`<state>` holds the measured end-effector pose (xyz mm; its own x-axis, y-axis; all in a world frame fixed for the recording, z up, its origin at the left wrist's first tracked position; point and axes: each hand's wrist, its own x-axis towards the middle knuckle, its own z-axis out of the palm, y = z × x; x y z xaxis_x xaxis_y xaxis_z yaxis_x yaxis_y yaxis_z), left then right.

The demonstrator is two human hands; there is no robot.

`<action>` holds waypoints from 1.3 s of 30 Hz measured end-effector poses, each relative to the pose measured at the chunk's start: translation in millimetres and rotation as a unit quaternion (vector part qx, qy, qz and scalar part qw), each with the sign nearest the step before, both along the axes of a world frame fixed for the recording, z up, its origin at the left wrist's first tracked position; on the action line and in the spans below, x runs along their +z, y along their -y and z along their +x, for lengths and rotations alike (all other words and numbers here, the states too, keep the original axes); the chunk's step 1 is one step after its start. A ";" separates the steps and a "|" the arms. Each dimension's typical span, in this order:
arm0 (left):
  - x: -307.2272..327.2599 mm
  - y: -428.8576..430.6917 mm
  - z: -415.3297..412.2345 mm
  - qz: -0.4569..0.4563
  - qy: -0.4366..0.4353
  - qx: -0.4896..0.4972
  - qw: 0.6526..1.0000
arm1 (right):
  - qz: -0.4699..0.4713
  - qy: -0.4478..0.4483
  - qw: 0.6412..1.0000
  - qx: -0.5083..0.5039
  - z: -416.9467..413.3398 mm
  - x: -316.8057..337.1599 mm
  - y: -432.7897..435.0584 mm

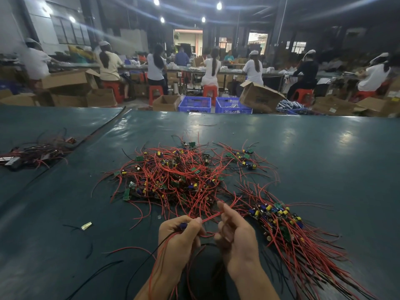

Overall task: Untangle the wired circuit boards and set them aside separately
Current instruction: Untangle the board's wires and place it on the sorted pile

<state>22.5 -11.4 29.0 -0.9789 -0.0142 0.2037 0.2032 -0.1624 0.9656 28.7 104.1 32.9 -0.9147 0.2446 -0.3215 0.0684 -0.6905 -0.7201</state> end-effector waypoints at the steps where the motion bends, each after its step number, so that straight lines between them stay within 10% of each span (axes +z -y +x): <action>1: 0.6 -0.6 1.1 -0.005 -0.003 -0.004 1.000 | -0.002 0.001 1.000 -0.010 -0.8 -0.2 -4.6; 15: -0.9 3.0 1.0 -0.036 -0.041 -0.044 0.998 | -0.244 -0.038 0.967 -0.063 0.1 3.3 -32.4; 24: -10.7 0.4 -10.3 -0.016 0.004 -0.006 1.000 | 0.026 0.013 0.997 0.072 6.1 -6.4 26.9; 39: -5.9 3.1 -7.7 -0.064 -0.036 -0.056 0.996 | -0.039 0.044 0.998 -0.010 -2.6 5.4 -10.0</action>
